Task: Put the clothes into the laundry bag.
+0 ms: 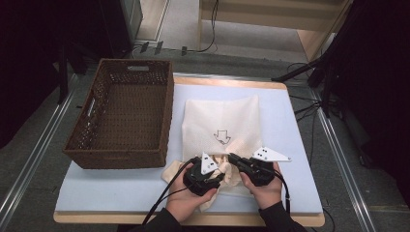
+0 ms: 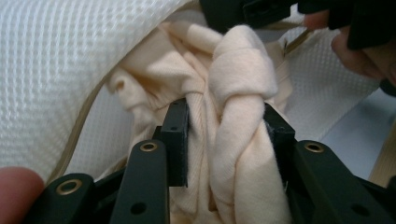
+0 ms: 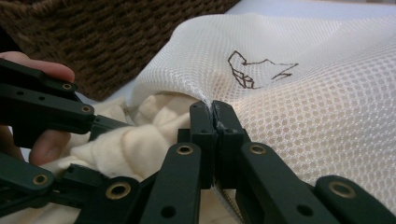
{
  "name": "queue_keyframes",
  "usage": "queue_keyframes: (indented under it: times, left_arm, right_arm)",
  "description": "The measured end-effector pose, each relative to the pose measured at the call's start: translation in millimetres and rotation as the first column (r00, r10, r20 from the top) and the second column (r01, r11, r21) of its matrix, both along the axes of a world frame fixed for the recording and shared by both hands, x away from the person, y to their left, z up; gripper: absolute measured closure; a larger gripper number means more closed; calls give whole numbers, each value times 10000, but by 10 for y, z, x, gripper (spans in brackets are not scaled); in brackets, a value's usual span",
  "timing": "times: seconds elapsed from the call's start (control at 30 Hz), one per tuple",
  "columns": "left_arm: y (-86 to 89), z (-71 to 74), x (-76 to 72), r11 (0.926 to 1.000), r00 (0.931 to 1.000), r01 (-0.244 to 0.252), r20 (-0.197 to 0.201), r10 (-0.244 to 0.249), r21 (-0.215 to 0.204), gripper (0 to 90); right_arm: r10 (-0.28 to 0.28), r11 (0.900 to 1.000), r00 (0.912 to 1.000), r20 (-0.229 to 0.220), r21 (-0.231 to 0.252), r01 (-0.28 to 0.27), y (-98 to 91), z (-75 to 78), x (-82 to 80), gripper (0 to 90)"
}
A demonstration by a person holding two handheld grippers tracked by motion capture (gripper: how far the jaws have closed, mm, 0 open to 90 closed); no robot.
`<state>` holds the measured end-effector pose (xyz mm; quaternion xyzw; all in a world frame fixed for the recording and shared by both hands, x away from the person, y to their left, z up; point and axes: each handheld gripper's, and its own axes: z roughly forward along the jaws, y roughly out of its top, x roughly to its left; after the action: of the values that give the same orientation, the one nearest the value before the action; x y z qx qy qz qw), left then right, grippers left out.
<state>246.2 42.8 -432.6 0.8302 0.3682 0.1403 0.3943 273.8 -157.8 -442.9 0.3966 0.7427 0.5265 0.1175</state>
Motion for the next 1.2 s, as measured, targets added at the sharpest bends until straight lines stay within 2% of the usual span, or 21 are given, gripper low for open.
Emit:
queue_keyframes:
  times: [0.03,0.07,0.1,0.13,0.17,0.2,0.23,0.33,0.37,0.47,0.57,0.67,0.7,0.73,0.8,0.87,0.93,1.0,1.1,1.13,1.2]
  left_arm:
    - [0,0,0,10000,10000,0,0,0,0,622]
    - [-7,25,11,9987,9989,-466,94,468,-215,625]
    - [-7,25,11,9987,9989,-466,94,468,-215,627]
    - [5,0,63,9904,9916,-1279,99,1286,-525,628]
    - [15,-27,91,9839,9855,-1689,72,1696,-588,628]
    - [15,-27,91,9839,9855,-1689,72,1696,-588,627]
    - [13,-115,146,9695,9718,-2346,69,2357,-717,624]
    - [-22,-204,195,9723,9739,-2267,-213,2258,-564,582]
    - [-31,-200,196,9834,9848,-1729,-251,1717,-557,549]
    - [42,-121,133,9912,9944,-1054,-126,1048,-805,414]
    - [140,-63,78,9915,9965,-795,191,819,-1033,316]
    - [162,-79,98,9929,9974,-726,-34,726,-939,278]
    - [121,-148,132,9955,9975,-577,-451,544,-755,274]
    - [121,-148,132,9955,9975,-577,-451,544,-755,282]
    - [15,-263,160,9981,9955,-487,-837,455,-370,300]
    - [-34,-284,162,9972,9950,-749,-672,744,-53,386]
    - [-51,-271,161,9962,9944,-872,-592,873,45,509]
    - [-93,-225,174,9917,9907,-1269,-474,1278,211,580]
    - [-91,-203,209,9857,9841,-1685,-559,1687,80,608]
    - [-65,-200,259,9724,9706,-2319,-728,2295,-269,616]
    - [-24,-216,324,9498,9487,-3046,-1119,2957,-721,616]
  right_arm:
    - [0,10000,10000,0,0,0,0,0,0,885]
    - [4,9999,10000,87,101,-4,-14,32,-8,885]
    - [1,9999,9999,129,124,-3,-24,44,-10,885]
    - [-24,9999,9999,133,167,22,-37,51,-6,885]
    - [-28,9997,10000,55,222,27,-44,53,-5,885]
    - [-28,9997,10000,55,222,27,-44,53,-5,885]
    - [27,9999,10000,17,157,-28,-45,47,-5,885]
    - [21,10000,10000,-21,-40,-21,-32,29,-5,885]
    - [-2,10000,10000,-10,-64,2,-39,20,0,885]
    - [-157,9998,9999,-12,-85,157,-74,8,18,885]
    - [-282,9996,9996,-15,-25,282,-104,9,34,885]
    - [-317,9995,9995,-28,-12,317,-106,6,44,884]
    - [-331,9994,9994,-70,-27,331,-92,1,46,885]
    - [-312,9995,9995,-83,-25,312,-81,-1,45,885]
    - [-262,9997,9996,-94,-32,262,-61,-2,39,885]
    - [-204,9998,9998,-82,-19,204,-48,-7,36,885]
    - [-165,9999,9998,-76,-15,165,-44,-9,34,885]
    - [-114,9999,9999,-73,41,115,-41,-5,23,885]
    - [-85,9999,10000,3,92,84,-47,14,13,885]
    - [-29,9999,10000,78,155,27,-56,48,-10,885]
    - [-19,9998,9999,145,212,16,-64,88,-31,885]
